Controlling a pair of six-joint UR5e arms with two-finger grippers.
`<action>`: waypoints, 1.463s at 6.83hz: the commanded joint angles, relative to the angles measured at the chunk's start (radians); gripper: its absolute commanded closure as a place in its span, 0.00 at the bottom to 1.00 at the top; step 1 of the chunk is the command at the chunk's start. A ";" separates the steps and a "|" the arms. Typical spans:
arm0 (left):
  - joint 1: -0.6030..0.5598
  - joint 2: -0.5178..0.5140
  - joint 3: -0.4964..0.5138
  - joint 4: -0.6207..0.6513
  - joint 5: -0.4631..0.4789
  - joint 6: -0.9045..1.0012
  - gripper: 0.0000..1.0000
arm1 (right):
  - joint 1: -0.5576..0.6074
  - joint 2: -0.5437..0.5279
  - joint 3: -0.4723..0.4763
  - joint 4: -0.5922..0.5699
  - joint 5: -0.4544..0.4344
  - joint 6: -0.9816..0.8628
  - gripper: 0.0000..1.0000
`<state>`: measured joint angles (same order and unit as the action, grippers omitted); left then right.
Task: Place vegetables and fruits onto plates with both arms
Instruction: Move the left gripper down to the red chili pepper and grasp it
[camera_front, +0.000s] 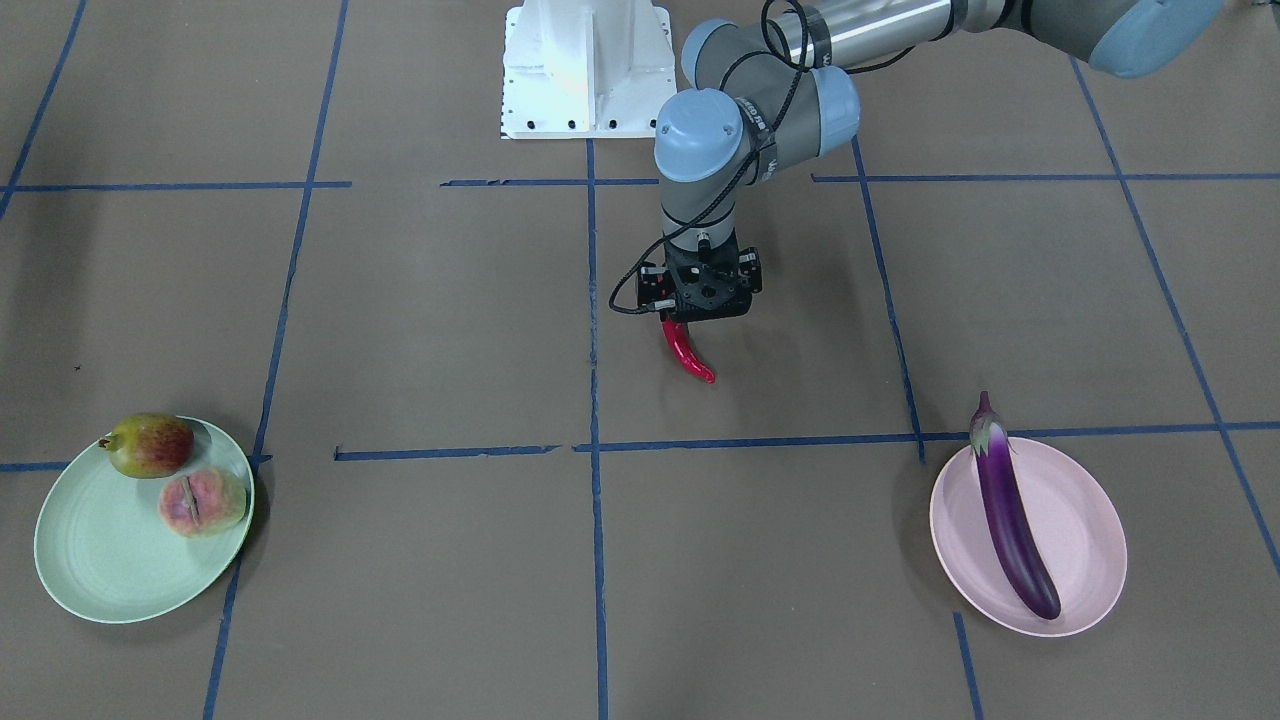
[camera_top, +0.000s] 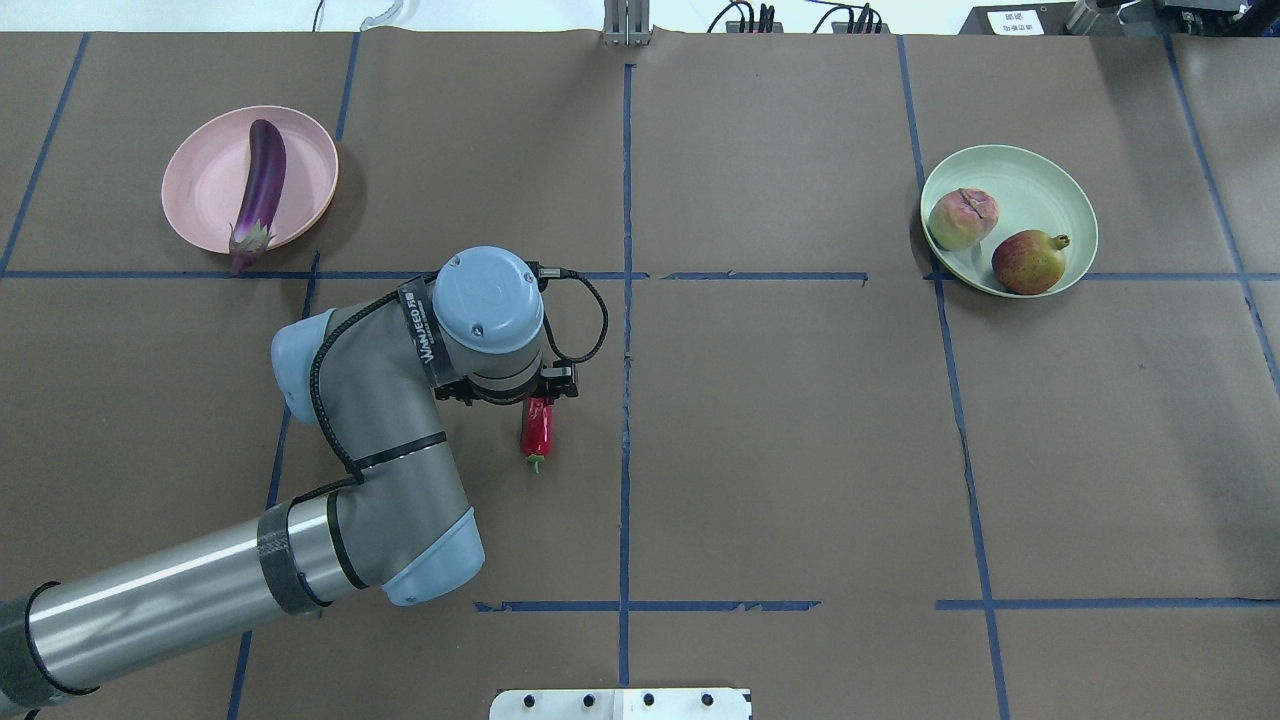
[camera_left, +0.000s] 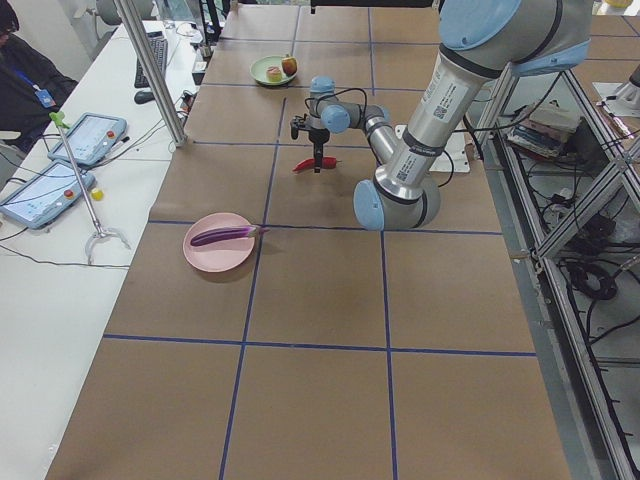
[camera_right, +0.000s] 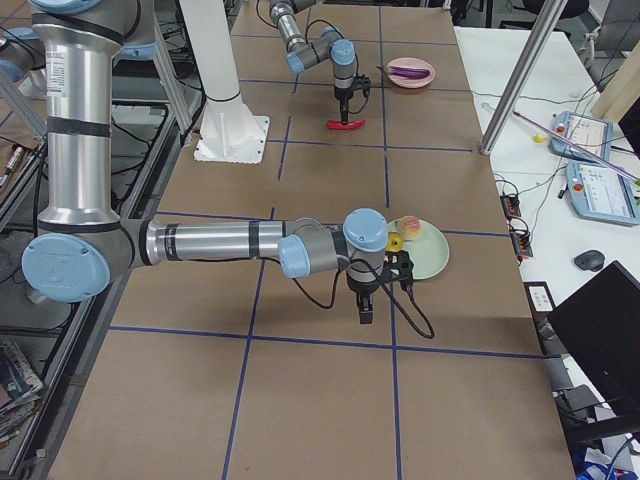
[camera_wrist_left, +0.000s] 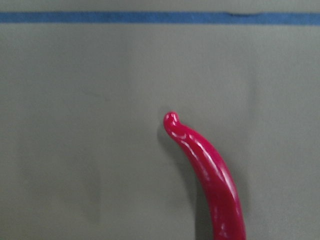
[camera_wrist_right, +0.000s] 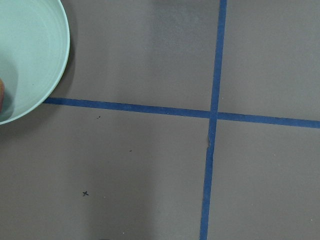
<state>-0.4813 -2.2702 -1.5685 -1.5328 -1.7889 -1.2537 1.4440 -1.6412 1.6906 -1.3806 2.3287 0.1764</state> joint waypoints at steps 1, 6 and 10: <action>0.013 -0.024 0.004 -0.001 0.008 -0.010 0.03 | -0.001 0.000 0.000 0.000 0.000 0.000 0.00; 0.038 -0.022 0.005 0.000 0.008 -0.052 0.96 | -0.001 -0.002 -0.002 -0.002 -0.003 0.000 0.00; -0.356 0.043 0.010 -0.010 -0.175 0.015 1.00 | -0.001 0.000 -0.003 -0.002 -0.002 0.002 0.00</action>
<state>-0.6928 -2.2604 -1.5897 -1.5349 -1.8843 -1.2838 1.4437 -1.6427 1.6884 -1.3821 2.3267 0.1778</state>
